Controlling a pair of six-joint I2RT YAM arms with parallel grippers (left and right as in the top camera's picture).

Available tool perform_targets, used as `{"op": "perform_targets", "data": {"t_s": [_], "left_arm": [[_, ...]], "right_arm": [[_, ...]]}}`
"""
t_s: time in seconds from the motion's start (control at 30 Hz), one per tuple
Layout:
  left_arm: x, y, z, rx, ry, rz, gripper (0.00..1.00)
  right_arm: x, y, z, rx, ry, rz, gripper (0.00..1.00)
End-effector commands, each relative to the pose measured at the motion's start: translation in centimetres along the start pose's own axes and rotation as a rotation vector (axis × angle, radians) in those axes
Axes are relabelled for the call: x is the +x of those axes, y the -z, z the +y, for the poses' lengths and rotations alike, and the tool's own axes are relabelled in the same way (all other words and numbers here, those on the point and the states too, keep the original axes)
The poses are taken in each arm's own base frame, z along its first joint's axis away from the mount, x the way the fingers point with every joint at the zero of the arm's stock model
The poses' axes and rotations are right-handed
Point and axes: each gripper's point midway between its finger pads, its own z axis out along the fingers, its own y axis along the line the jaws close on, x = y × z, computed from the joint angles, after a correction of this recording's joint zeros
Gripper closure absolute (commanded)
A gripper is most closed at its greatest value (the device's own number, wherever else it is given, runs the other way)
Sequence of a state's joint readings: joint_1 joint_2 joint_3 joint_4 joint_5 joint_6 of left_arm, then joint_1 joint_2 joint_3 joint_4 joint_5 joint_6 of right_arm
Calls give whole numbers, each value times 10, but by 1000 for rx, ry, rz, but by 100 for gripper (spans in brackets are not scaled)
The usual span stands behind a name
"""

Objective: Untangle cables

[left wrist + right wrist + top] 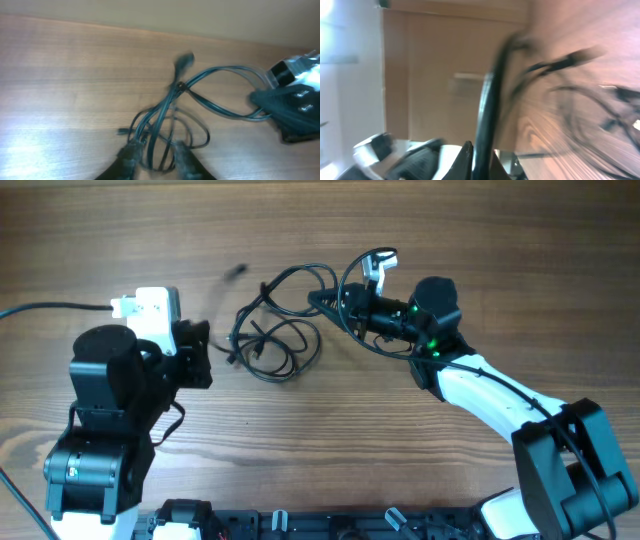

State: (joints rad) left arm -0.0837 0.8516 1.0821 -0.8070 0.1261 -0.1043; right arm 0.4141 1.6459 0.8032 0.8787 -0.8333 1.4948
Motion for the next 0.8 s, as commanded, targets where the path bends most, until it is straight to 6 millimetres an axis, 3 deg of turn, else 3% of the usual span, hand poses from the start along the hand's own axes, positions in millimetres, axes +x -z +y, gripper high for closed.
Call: {"op": "perform_targets", "data": {"t_s": [0.0,0.3,0.4,0.47,0.6,0.67,0.77], "left_arm": [[13,0,5,-23,21,62,0],[29,-20,0,18,29,165,0],[39,-31,-18,150,-157,225,4],[54,-44,-32,283,-290,289,3],[82,-86,-24,319,-330,430,3],[85,-106,-29,367,-313,441,2],[80,-130,-33,416,-351,399,0]], "right_arm": [[-12,4,33,-113,22,-53,96],[3,11,72,-253,97,9,96],[2,13,80,-284,126,-3,96],[2,13,80,-284,88,3,96],[10,21,103,-372,128,21,96],[14,26,114,-417,147,29,96],[15,26,115,-418,131,38,96]]}}
